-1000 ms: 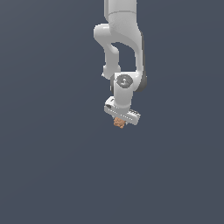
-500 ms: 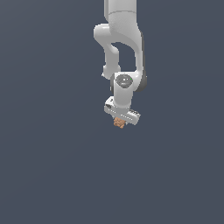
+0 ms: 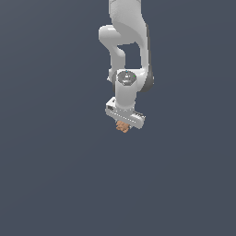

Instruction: Pick up the object and move it to a goal position.

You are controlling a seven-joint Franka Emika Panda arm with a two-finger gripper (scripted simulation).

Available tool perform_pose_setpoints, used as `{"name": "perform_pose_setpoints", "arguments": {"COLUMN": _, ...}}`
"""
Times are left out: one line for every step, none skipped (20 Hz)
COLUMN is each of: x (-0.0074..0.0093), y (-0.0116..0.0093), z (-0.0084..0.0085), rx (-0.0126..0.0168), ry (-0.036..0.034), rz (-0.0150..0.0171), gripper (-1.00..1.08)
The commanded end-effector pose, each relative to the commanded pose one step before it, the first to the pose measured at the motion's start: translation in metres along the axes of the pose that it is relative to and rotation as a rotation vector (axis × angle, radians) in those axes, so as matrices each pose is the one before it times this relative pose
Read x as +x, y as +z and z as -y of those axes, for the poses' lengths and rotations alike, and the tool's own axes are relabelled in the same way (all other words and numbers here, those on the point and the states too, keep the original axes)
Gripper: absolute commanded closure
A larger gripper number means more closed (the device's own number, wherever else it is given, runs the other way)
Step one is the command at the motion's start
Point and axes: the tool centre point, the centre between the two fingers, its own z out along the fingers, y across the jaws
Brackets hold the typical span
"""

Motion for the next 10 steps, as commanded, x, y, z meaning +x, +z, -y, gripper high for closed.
{"name": "perform_pose_setpoints", "arguments": {"x": 0.00730, "y": -0.01698, "z": -0.00645, "rx": 0.00062, "ry": 0.00083, "rz": -0.00048, "gripper": 1.08}}
{"name": "perform_pose_setpoints", "arguments": {"x": 0.00321, "y": -0.00772, "z": -0.00282, "rx": 0.00000, "ry": 0.00000, "rz": 0.00000, "gripper": 1.08}}
{"name": "perform_pose_setpoints", "arguments": {"x": 0.00341, "y": -0.00819, "z": -0.00299, "rx": 0.00000, "ry": 0.00000, "rz": 0.00000, "gripper": 1.08}}
{"name": "perform_pose_setpoints", "arguments": {"x": 0.00361, "y": -0.00865, "z": -0.00315, "rx": 0.00000, "ry": 0.00000, "rz": 0.00000, "gripper": 1.08}}
{"name": "perform_pose_setpoints", "arguments": {"x": 0.00380, "y": -0.00911, "z": -0.00331, "rx": 0.00000, "ry": 0.00000, "rz": 0.00000, "gripper": 1.08}}
{"name": "perform_pose_setpoints", "arguments": {"x": 0.00399, "y": -0.00955, "z": -0.00346, "rx": 0.00000, "ry": 0.00000, "rz": 0.00000, "gripper": 1.08}}
{"name": "perform_pose_setpoints", "arguments": {"x": 0.00415, "y": -0.00992, "z": -0.00359, "rx": 0.00000, "ry": 0.00000, "rz": 0.00000, "gripper": 1.08}}
{"name": "perform_pose_setpoints", "arguments": {"x": 0.00439, "y": -0.01004, "z": -0.00386, "rx": 0.00013, "ry": 0.00035, "rz": 0.00032, "gripper": 1.08}}
{"name": "perform_pose_setpoints", "arguments": {"x": 0.00426, "y": -0.01015, "z": -0.00366, "rx": 0.00000, "ry": 0.00000, "rz": 0.00000, "gripper": 1.08}}
{"name": "perform_pose_setpoints", "arguments": {"x": 0.00425, "y": -0.01009, "z": -0.00363, "rx": 0.00000, "ry": 0.00000, "rz": 0.00000, "gripper": 1.08}}
